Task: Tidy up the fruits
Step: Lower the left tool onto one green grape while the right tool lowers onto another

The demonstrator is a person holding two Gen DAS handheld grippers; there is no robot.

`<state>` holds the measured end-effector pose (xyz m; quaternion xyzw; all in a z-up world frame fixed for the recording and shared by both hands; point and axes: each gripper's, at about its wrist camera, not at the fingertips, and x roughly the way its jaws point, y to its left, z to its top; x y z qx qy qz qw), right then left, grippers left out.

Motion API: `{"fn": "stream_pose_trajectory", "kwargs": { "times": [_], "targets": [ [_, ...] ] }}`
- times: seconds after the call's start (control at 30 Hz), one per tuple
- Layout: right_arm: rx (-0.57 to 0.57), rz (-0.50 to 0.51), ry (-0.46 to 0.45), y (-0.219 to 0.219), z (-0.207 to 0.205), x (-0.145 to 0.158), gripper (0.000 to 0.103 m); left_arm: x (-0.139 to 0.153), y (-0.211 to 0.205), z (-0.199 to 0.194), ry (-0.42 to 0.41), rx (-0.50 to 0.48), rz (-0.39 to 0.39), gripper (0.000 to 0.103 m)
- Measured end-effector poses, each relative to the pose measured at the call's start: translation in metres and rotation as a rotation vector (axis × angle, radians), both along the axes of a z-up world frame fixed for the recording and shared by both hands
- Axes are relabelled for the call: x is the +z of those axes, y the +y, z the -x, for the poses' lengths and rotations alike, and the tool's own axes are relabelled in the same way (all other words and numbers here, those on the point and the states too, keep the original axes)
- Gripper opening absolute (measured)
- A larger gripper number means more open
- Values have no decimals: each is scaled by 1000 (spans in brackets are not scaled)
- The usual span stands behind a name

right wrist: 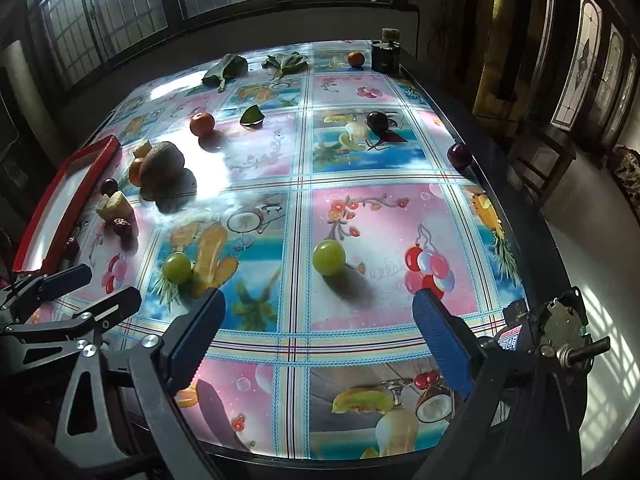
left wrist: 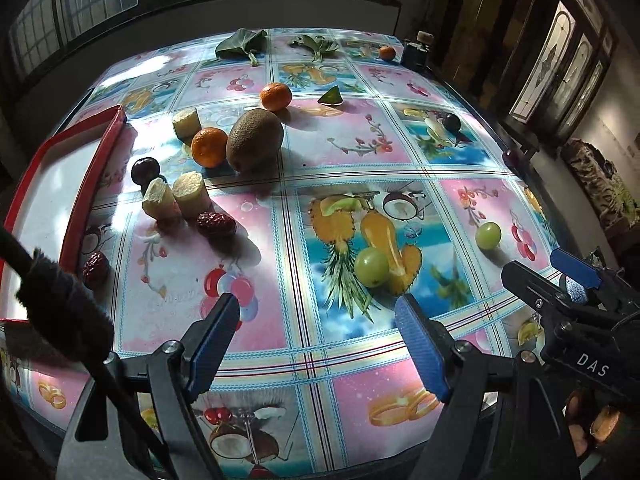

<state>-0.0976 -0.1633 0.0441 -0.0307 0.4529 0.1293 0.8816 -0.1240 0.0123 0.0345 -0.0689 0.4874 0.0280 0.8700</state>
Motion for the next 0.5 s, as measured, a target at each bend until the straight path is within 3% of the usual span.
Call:
{"fn": "stream_pose_trajectory", "kwargs": {
  "times": [0.5],
  "targets": [
    [18,-53,47,-9,-13,-14,71,-11,-13,-22,26,-42,15,79]
  ]
}}
